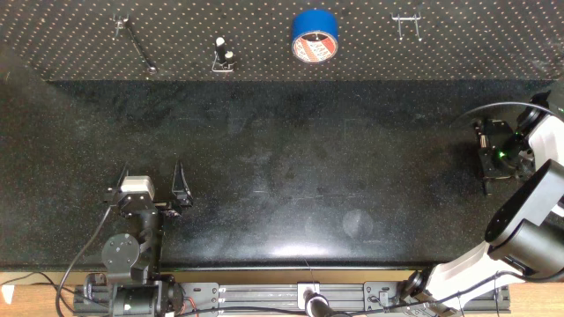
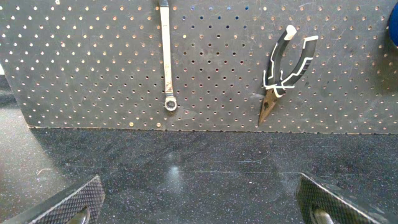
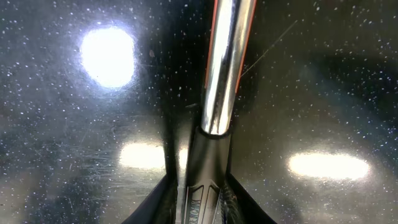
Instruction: Place Tools Onto Pegboard
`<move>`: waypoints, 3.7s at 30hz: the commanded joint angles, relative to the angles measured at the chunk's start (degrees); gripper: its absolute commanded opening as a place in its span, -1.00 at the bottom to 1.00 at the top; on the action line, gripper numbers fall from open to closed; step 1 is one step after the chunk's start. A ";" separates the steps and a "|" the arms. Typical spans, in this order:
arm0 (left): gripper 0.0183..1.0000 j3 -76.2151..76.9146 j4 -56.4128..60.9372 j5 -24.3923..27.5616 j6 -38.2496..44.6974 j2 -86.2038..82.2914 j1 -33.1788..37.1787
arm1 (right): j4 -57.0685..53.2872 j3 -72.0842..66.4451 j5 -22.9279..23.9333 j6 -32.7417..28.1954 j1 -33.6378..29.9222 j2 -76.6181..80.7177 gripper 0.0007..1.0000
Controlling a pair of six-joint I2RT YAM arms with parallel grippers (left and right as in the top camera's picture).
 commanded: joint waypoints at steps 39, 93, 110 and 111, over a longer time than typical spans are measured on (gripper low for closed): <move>0.99 -0.04 -0.50 -0.63 0.94 -0.70 0.13 | -0.44 0.46 -0.44 -0.20 0.13 1.42 -0.60; 0.99 -0.04 -0.52 -0.61 0.94 -0.70 0.13 | 13.16 0.37 -17.31 33.59 32.37 -40.28 -0.85; 0.99 -0.04 -0.52 -0.61 0.94 -0.70 0.13 | 19.82 0.37 -16.87 34.42 32.48 -27.58 -0.85; 0.99 -0.04 -0.52 -0.63 0.94 -0.70 0.13 | 19.82 0.37 -16.87 34.42 32.48 -27.02 -0.85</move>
